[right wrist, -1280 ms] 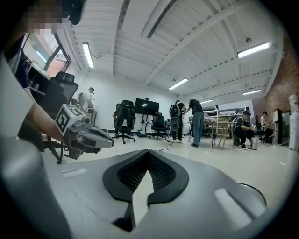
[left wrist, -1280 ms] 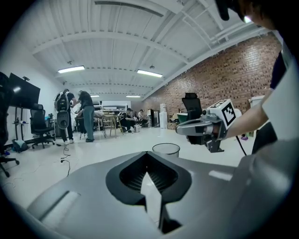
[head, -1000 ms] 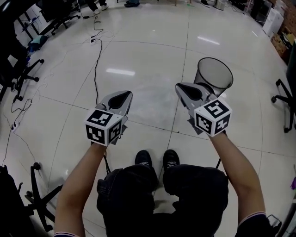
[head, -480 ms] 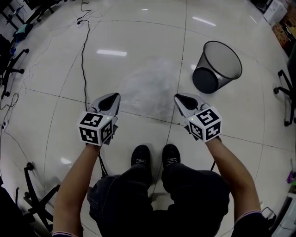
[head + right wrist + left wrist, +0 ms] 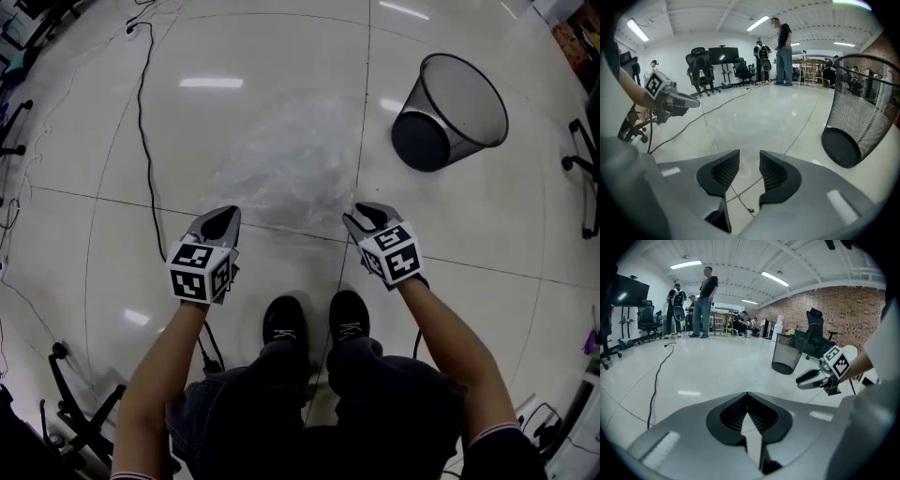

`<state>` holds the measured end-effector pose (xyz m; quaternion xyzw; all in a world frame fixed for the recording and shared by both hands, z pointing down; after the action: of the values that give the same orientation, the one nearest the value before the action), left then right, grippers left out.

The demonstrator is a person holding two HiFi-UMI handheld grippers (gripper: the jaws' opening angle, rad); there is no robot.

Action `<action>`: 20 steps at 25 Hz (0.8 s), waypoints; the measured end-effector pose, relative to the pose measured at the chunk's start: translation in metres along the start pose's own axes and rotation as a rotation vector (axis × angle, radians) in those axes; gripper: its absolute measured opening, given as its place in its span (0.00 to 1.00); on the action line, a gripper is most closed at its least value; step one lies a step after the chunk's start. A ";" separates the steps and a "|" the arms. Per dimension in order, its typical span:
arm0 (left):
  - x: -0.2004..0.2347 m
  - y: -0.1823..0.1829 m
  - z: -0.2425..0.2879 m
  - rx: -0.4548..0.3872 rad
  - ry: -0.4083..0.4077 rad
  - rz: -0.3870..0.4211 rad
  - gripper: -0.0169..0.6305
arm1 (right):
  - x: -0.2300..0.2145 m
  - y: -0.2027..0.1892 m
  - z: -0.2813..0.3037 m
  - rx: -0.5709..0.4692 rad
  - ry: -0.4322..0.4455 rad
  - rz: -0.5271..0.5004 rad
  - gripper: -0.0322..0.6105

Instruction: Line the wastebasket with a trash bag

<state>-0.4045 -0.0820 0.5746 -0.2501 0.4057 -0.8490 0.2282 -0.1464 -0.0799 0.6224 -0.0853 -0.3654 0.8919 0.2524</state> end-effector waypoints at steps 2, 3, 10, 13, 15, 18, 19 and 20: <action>0.006 -0.011 0.004 0.022 0.007 -0.013 0.05 | -0.001 -0.013 0.013 0.052 -0.009 0.009 0.28; 0.010 -0.016 0.005 0.031 0.011 -0.021 0.05 | -0.001 -0.019 0.018 0.071 -0.012 0.015 0.28; 0.032 -0.044 0.011 0.093 0.053 -0.057 0.05 | 0.004 -0.036 0.047 0.156 0.000 0.018 0.30; 0.040 -0.051 0.011 0.110 0.066 -0.064 0.05 | 0.007 -0.041 0.056 0.193 -0.008 -0.015 0.22; 0.048 -0.058 0.008 0.124 0.082 -0.067 0.05 | 0.006 -0.040 0.056 0.187 -0.019 -0.031 0.06; 0.063 -0.065 0.004 0.143 0.117 -0.063 0.06 | -0.001 -0.037 0.053 0.167 -0.037 -0.027 0.05; 0.069 -0.067 0.003 0.153 0.136 -0.057 0.08 | -0.004 -0.036 0.051 0.163 -0.044 -0.022 0.05; 0.076 -0.068 0.003 0.164 0.157 -0.050 0.12 | -0.006 -0.035 0.050 0.160 -0.049 -0.017 0.05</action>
<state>-0.4738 -0.0898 0.6487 -0.1733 0.3451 -0.9017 0.1943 -0.1439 -0.0920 0.6826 -0.0400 -0.2997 0.9179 0.2569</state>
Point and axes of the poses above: the fingertips, and each gripper's own axes: z forward along the fingers, x to its left, y out of its top, the point moved 4 cm from there along -z, backward along the fingers, and after that the axes turned 11 degrees about -y, right-handed, at the moved point
